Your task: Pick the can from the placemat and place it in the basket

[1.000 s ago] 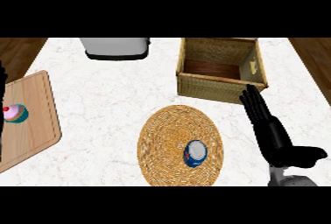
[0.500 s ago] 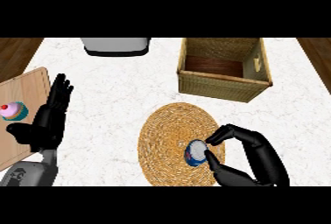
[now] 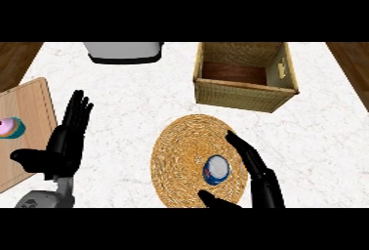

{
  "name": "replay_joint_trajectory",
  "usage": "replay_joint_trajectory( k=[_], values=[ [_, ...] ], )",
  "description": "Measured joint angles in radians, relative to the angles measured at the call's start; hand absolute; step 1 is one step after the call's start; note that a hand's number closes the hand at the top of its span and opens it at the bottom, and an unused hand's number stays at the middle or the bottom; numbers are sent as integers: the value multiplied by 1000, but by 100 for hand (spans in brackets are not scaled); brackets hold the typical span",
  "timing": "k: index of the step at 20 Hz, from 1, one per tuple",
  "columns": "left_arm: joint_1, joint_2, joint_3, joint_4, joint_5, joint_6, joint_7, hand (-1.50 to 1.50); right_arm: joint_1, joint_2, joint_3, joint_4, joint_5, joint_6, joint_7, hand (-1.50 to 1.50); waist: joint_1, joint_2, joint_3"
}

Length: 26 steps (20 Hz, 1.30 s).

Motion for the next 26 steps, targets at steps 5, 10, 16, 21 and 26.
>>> replay_joint_trajectory(
  k=[5,10,16,21,26],
  values=[
    [19,-3,-2,-22,-5,11,1,0,35,-74,-49,-72,242,99,251,-150,-17,-2,-5],
    [32,-12,-18,-42,-10,13,5,0,40,-129,-19,-197,364,371,492,-150,-2,3,-4],
    [28,-14,-32,-59,-16,5,13,0,-27,-56,84,-387,365,727,767,-150,26,12,0],
    [26,-26,-48,-91,-29,17,40,0,-138,50,108,-409,358,850,860,-150,38,16,3],
    [35,-27,-42,-85,-29,10,31,0,-187,82,90,-360,369,908,890,-150,39,18,4]
  ],
)
